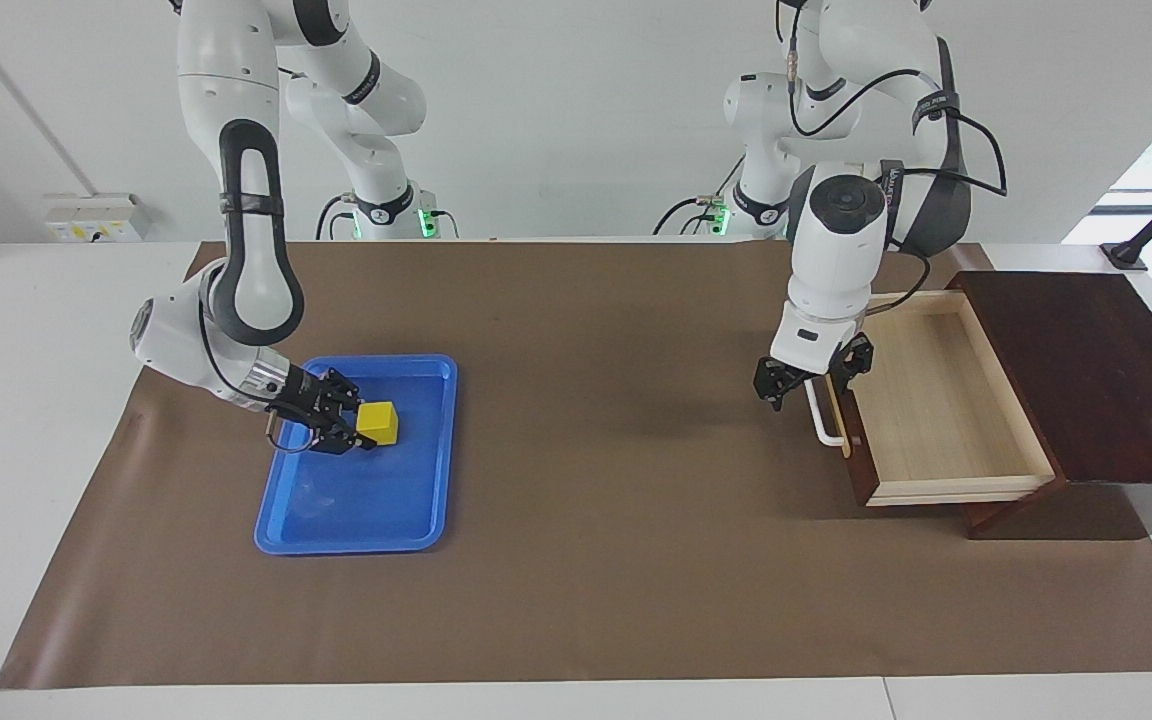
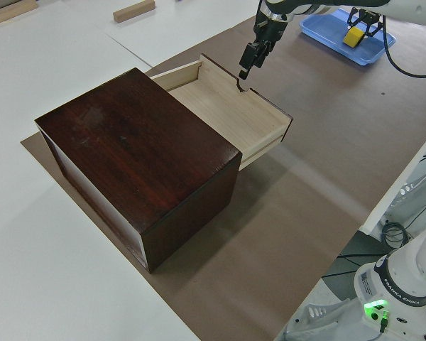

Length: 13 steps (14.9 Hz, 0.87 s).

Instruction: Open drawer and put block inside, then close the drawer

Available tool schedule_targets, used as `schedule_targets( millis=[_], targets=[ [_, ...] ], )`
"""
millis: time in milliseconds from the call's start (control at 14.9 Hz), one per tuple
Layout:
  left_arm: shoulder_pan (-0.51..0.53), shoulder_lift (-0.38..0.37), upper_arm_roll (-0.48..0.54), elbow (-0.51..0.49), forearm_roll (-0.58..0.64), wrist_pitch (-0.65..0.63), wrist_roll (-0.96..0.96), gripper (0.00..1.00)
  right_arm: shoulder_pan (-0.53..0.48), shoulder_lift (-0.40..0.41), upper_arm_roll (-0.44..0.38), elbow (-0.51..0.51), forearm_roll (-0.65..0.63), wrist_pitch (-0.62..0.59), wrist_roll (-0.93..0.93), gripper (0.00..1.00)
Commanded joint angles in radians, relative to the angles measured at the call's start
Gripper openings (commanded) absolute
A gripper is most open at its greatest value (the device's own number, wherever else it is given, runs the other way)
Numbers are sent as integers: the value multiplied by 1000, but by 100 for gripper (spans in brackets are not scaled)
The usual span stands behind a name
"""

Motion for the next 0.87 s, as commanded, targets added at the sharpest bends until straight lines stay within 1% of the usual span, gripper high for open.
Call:
schedule_targets(
  millis=[0, 134, 201, 335, 468, 602, 803],
  targets=[
    [1, 25, 3, 104, -79, -104, -18, 100, -6, -8, 0, 34, 28, -23, -11, 0],
    [1, 57, 3, 210, -121, -191, -78, 100, -6, -5, -1, 77, 23, -57, 14, 0],
    [1, 60, 3, 242, -130, -224, -116, 100, -6, -2, -1, 101, 14, -72, 31, 0],
    [4, 54, 3, 261, -176, -236, -240, 100, -6, 14, -3, 160, -15, -124, 52, 0],
    [3, 40, 9, 264, -230, -227, -469, 100, -3, 26, -1, 219, -52, -163, 84, 0],
    [1, 29, 9, 276, -236, -221, -648, 100, 37, 38, -1, 272, -58, -181, 146, 0],
    [1, 29, 9, 310, -273, -224, -895, 100, 133, 47, -1, 316, -54, -160, 322, 0]
  ],
)
